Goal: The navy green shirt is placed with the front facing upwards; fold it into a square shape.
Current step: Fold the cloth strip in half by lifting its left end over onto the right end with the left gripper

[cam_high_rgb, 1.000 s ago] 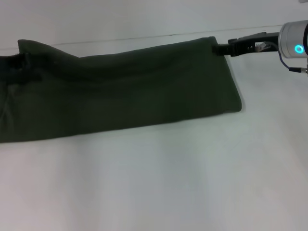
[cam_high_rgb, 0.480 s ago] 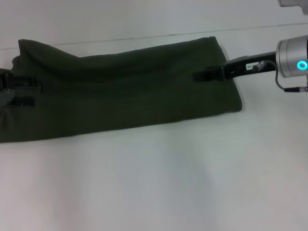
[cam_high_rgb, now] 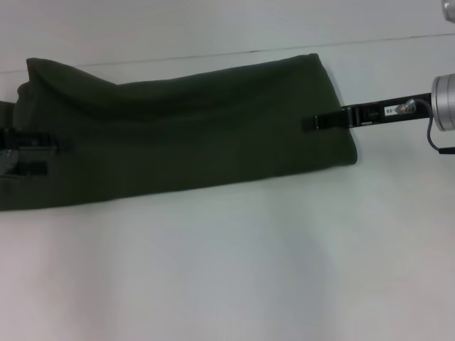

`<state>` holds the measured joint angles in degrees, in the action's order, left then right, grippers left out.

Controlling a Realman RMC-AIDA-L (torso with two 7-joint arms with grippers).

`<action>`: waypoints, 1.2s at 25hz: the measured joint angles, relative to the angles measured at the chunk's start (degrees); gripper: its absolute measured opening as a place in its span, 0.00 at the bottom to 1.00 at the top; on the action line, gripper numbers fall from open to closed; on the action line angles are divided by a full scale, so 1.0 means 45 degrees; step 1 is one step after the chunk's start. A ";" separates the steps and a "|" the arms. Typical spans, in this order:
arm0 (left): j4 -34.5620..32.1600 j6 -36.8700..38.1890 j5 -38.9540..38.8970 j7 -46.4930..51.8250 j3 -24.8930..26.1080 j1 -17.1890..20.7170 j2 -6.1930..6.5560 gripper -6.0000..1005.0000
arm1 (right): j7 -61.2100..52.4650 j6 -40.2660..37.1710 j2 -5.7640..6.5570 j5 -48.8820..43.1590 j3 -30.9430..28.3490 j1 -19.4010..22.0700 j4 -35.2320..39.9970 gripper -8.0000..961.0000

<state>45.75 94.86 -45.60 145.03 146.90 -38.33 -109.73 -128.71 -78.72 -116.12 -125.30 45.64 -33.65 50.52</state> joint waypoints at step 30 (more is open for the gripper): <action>-0.2216 -0.4645 0.4275 0.2630 -0.0126 -0.0818 0.0726 0.85 | -0.1104 0.0194 0.0552 -0.0106 -0.0014 -0.0314 -0.0137 0.59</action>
<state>35.78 73.96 -26.36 156.87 146.33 -42.01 -106.47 -133.68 -77.85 -113.63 -125.77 45.58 -35.07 49.91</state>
